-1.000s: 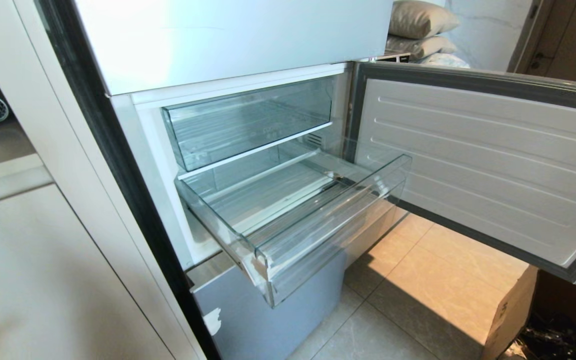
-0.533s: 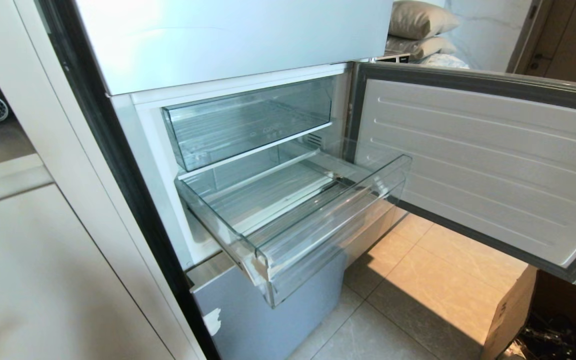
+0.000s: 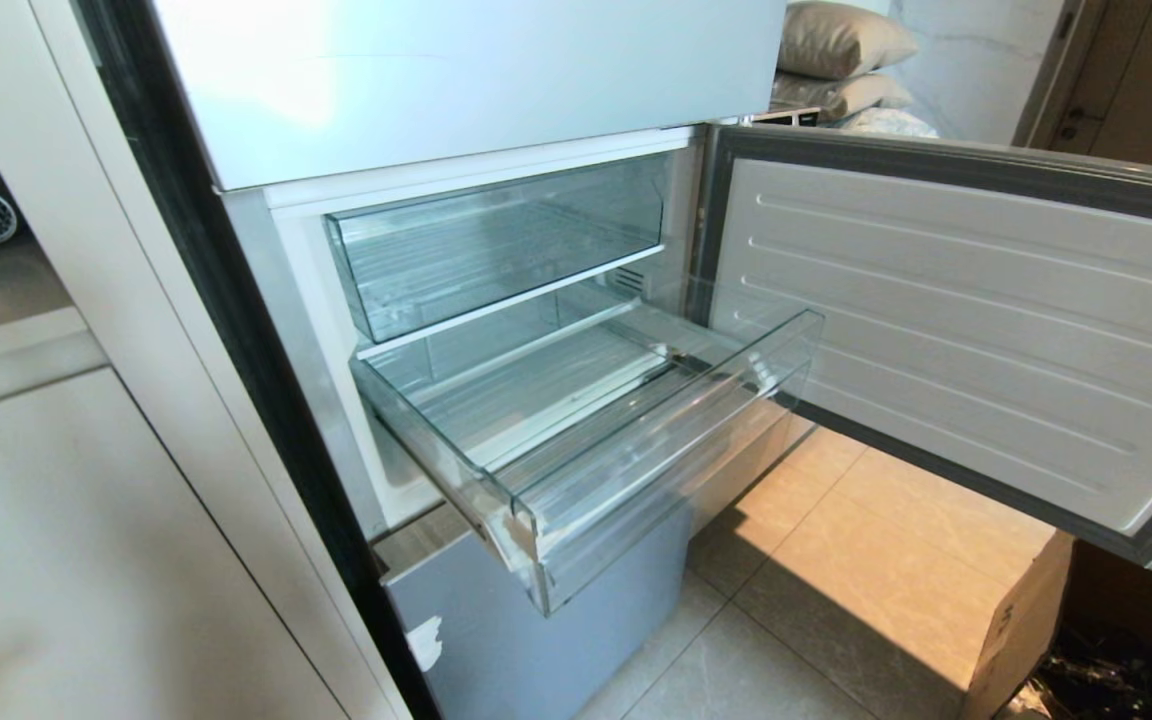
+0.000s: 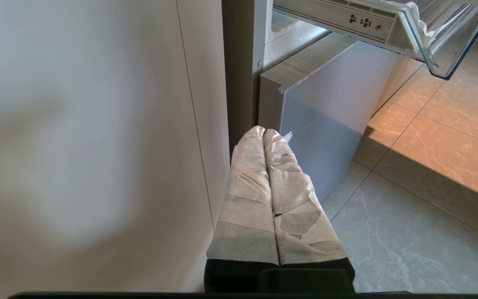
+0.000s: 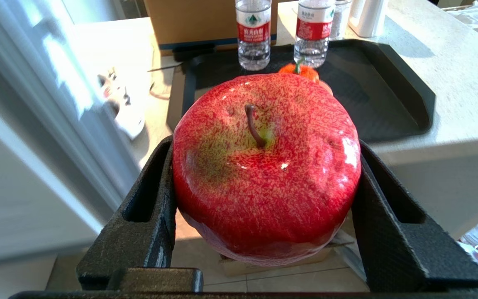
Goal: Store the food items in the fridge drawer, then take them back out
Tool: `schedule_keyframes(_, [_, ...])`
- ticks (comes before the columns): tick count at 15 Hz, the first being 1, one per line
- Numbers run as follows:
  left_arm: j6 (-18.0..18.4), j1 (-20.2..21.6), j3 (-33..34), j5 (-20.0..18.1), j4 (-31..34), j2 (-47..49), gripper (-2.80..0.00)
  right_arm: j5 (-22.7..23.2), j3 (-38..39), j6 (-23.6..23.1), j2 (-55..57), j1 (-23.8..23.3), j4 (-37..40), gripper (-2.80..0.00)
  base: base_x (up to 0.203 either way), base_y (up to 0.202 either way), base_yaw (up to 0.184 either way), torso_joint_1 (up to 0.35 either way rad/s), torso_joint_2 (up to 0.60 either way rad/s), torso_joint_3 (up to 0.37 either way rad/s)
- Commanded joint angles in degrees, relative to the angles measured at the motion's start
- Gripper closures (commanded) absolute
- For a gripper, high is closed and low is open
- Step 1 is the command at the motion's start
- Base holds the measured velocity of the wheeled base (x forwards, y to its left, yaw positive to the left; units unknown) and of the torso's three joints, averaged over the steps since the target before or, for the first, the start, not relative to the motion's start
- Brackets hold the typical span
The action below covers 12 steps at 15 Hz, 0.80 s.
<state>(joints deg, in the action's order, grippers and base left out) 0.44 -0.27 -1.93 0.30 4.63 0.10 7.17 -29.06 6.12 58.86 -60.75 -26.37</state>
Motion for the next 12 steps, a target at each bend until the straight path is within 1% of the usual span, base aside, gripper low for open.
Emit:
schedule_keyframes(1, [0.00, 0.00, -0.01, 0.05, 0.03, 0.08, 0.00, 0.02, 4.22, 0.01, -9.64, 1.40, 0.20, 0.00, 0.000, 0.000, 0.000, 0.000, 0.00, 0.000])
schedule_keyframes(3, [0.00, 0.00, -0.01, 0.05, 0.03, 0.08, 0.00, -0.73, 5.42, -0.67, -12.42, 4.28, 2.05, 0.00, 0.000, 0.000, 0.000, 0.000, 0.00, 0.000])
schedule_keyframes(4, [0.00, 0.00, -0.01, 0.05, 0.03, 0.08, 0.00, -2.95, 5.52, -1.43, -13.34, 6.26, 2.97, 0.00, 0.000, 0.000, 0.000, 0.000, 0.00, 0.000])
schedule_keyframes(6, [0.00, 0.00, -0.01, 0.05, 0.03, 0.08, 0.00, -7.21, 6.07, -1.68, -14.75, 12.06, 3.34, 0.00, 0.000, 0.000, 0.000, 0.000, 0.00, 0.000])
schedule_keyframes(7, [0.00, 0.00, -0.01, 0.05, 0.03, 0.08, 0.00, -10.13, 6.45, -1.70, -15.45, 15.77, 3.56, 0.00, 0.000, 0.000, 0.000, 0.000, 0.00, 0.000])
schedule_keyframes(9, [0.00, 0.00, -0.01, 0.05, 0.03, 0.08, 0.00, -16.78, 7.55, -1.53, -18.00, 26.71, 4.31, 0.00, 0.000, 0.000, 0.000, 0.000, 0.00, 0.000])
schedule_keyframes(10, [0.00, 0.00, -0.01, 0.05, 0.03, 0.08, 0.00, -19.15, 8.13, -1.52, -19.80, 31.57, 4.61, 0.00, 0.000, 0.000, 0.000, 0.000, 0.00, 0.000])
schedule_keyframes(11, [0.00, 0.00, -0.01, 0.05, 0.03, 0.08, 0.00, -21.04, 8.54, -1.54, -21.43, 34.39, 4.87, 0.00, 0.000, 0.000, 0.000, 0.000, 0.00, 0.000])
schedule_keyframes(12, [0.00, 0.00, -0.01, 0.00, 0.03, 0.08, 0.00, -22.33, 8.72, -1.62, -22.48, 35.98, 5.32, 0.00, 0.000, 0.000, 0.000, 0.000, 0.00, 0.000])
